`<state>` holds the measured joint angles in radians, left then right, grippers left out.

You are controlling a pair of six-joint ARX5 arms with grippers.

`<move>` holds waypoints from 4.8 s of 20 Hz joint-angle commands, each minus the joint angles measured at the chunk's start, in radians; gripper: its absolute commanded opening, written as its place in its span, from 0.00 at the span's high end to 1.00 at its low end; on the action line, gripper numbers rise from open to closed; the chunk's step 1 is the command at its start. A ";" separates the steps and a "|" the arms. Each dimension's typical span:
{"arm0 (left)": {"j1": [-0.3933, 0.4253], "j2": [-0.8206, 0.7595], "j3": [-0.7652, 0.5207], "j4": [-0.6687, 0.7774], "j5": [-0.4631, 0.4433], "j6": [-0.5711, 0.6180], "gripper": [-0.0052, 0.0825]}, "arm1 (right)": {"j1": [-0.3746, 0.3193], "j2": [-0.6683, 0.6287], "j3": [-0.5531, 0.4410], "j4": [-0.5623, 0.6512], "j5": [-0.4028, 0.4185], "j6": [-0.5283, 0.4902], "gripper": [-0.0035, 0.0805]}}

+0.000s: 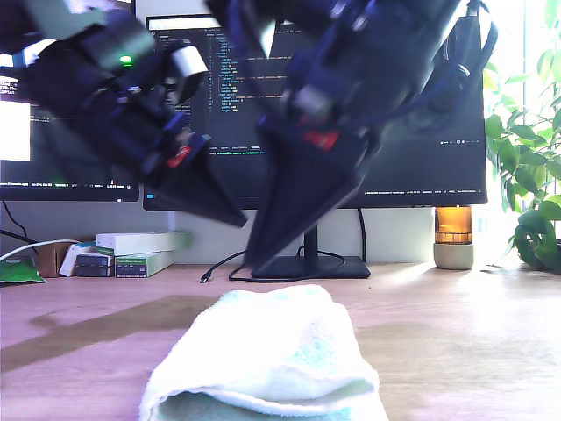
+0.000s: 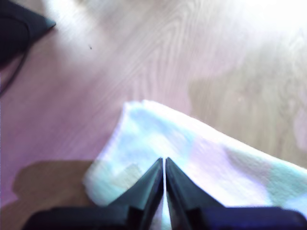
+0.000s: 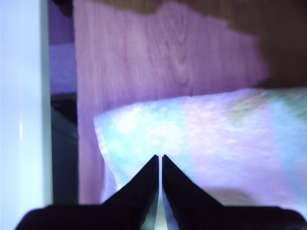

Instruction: Fold the tea towel to a neat square and place it to the right

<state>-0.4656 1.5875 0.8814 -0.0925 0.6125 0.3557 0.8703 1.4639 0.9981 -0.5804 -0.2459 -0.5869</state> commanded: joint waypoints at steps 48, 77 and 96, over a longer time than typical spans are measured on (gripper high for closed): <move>-0.001 0.167 -0.314 0.487 0.195 -0.145 0.96 | 0.187 -0.460 -0.650 0.383 0.273 -0.826 0.49; -0.001 0.167 -0.314 0.465 0.195 -0.139 0.96 | 0.116 0.024 -0.621 0.690 0.087 -0.983 0.95; -0.011 0.267 -0.313 0.561 0.070 -0.203 0.96 | 0.144 -0.212 -0.621 0.625 -0.113 -0.792 0.97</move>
<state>-0.4904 1.8027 0.5900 0.4599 0.7502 0.1566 0.9962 1.2591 0.4053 0.0593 -0.3264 -1.3876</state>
